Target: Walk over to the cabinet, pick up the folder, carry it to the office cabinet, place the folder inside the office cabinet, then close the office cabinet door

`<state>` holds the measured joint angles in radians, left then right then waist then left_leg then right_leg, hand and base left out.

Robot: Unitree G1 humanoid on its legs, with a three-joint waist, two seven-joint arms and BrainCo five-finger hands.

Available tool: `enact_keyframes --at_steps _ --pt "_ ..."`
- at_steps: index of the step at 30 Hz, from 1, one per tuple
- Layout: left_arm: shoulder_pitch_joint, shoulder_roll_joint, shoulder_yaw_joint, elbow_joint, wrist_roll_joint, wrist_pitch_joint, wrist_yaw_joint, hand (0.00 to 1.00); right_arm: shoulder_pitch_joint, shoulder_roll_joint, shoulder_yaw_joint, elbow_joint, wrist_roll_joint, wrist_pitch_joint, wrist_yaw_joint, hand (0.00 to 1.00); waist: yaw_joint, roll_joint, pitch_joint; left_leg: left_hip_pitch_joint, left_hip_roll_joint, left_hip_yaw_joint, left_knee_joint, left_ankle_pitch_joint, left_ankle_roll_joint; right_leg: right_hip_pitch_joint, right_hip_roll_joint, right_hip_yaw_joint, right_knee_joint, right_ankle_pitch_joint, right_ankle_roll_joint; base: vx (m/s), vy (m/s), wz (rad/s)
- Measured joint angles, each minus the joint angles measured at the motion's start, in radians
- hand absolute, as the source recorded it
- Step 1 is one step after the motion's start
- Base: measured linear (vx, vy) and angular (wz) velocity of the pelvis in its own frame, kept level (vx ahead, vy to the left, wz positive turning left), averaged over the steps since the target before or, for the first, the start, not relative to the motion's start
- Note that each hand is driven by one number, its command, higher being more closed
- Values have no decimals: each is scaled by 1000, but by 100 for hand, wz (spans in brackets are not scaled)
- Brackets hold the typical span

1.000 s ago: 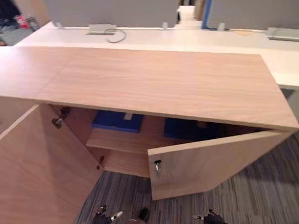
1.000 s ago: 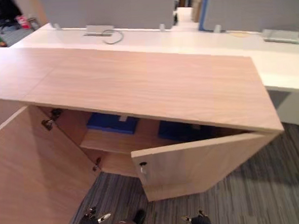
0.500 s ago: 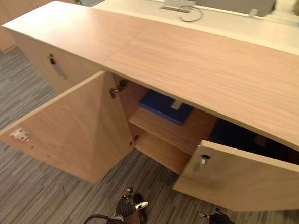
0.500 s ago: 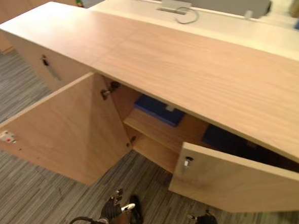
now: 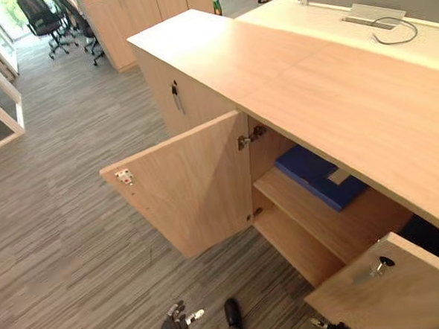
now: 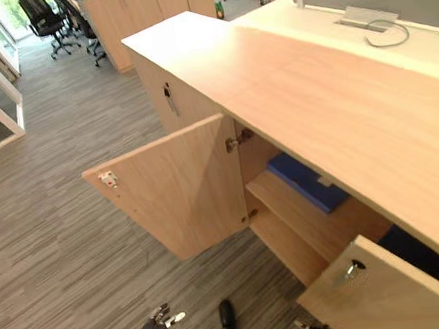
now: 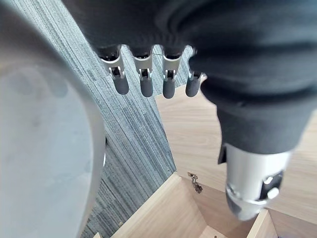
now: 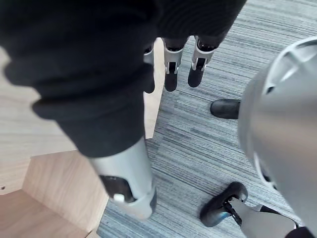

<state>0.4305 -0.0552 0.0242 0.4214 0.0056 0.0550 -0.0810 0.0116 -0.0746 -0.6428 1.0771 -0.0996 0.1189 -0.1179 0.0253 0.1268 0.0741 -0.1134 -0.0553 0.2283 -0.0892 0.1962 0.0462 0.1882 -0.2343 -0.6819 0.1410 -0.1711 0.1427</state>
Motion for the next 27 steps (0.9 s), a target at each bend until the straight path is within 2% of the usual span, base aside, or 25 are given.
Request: enact_keyframes --at_steps 3,5,6,8,9,10,11,13,14,15,17,18,21,24,25,26,27 --pt "-20 4 -28 25 31 -3 -1 0 6 -29 7 -1 0 2 -1 0 -4 -5 3 9 -41 -17 -4 -9 13 3 -54 -20 62 -23 28 51 50 22" --pt "-28 9 -57 29 72 -8 -1 0 7 -42 6 -6 0 2 -1 0 -5 -5 2 24 -88 -41 -4 -27 40 7 -118 -51 143 -43 27 110 149 37" --pt "-28 11 -66 29 84 -8 -2 0 12 -41 7 -6 0 2 0 0 -6 -6 1 29 -97 -49 -4 -28 41 7 -134 -59 173 -49 15 116 184 47" --pt "-34 23 -95 32 108 -11 -2 0 32 -7 54 -32 1 0 0 0 -10 -11 3 49 -114 -88 -4 -45 61 -20 -176 -32 315 -67 -83 91 139 50" --pt "-33 28 -100 35 116 -12 -2 0 36 10 69 -46 1 -1 0 0 -10 -13 3 51 -111 -92 -4 -46 61 -35 -176 -1 336 -73 -84 50 80 32" --pt "-33 32 -103 41 128 -16 0 0 43 51 97 -70 10 -8 2 0 -11 -21 8 58 -105 -100 -3 -52 64 -64 -157 63 363 -83 -71 15 43 13" --pt "-35 33 -103 41 134 -17 1 0 48 58 101 -91 13 -16 -1 0 -12 -24 10 62 -102 -103 -3 -53 64 -79 -142 98 370 -89 -61 -14 25 15" --pt "-35 31 -100 40 146 -23 12 0 61 70 152 -110 41 -26 -2 0 -13 -34 13 75 -76 -110 -4 -56 63 -143 -63 217 381 -103 -41 -58 -21 8" --pt "-35 30 -97 39 138 -23 15 0 65 71 164 -115 44 -29 -3 0 -13 -38 15 79 -68 -108 -4 -57 60 -155 -43 234 375 -103 -41 -106 -50 -5" --pt "-34 30 -90 38 116 -23 16 0 75 80 176 -124 44 -31 -3 0 -13 -59 11 79 -61 -104 -4 -58 58 -171 -10 254 336 -102 -41 -125 -67 -3" --pt "-34 22 -73 32 47 -20 22 0 98 97 196 -129 74 -33 -4 0 -13 -101 -2 78 -69 -93 -4 -59 52 -169 4 244 247 -104 -56 -104 -89 5" --pt "-28 0 -69 16 15 -18 26 0 112 101 196 -137 80 -33 -5 0 -12 -104 -18 78 -57 -83 -4 -71 34 -166 21 241 208 -101 -59 -45 -95 -9" --pt "-11 -7 -75 -10 -86 -15 38 0 133 119 200 -162 87 -36 -5 0 -10 -119 -26 82 -26 -60 -4 -57 28 -144 59 240 155 -73 -68 -48 -88 -13" --pt "-10 0 -68 -14 -141 -15 51 0 153 129 204 -170 106 -40 -7 0 -9 -137 -40 86 -17 -61 -4 -54 18 -118 77 232 111 -62 -75 -11 -32 2" --pt "-28 4 -14 18 -161 -22 46 0 151 133 202 -170 112 -40 -9 0 -5 -138 -40 89 -15 -61 -1 -59 17 -109 83 232 96 -59 -77 33 -37 -2" --pt "-76 3 117 79 -168 -15 61 0 147 137 193 -168 120 -40 -12 0 -2 -138 -35 92 -12 -60 12 -70 18 -92 90 232 78 -53 -78 30 -31 -1" --pt "-103 7 184 117 -173 -11 85 0 140 137 191 -165 122 -40 -16 0 -1 -140 -33 88 -11 -60 30 -81 13 -84 91 232 71 -52 -78 21 -58 4"
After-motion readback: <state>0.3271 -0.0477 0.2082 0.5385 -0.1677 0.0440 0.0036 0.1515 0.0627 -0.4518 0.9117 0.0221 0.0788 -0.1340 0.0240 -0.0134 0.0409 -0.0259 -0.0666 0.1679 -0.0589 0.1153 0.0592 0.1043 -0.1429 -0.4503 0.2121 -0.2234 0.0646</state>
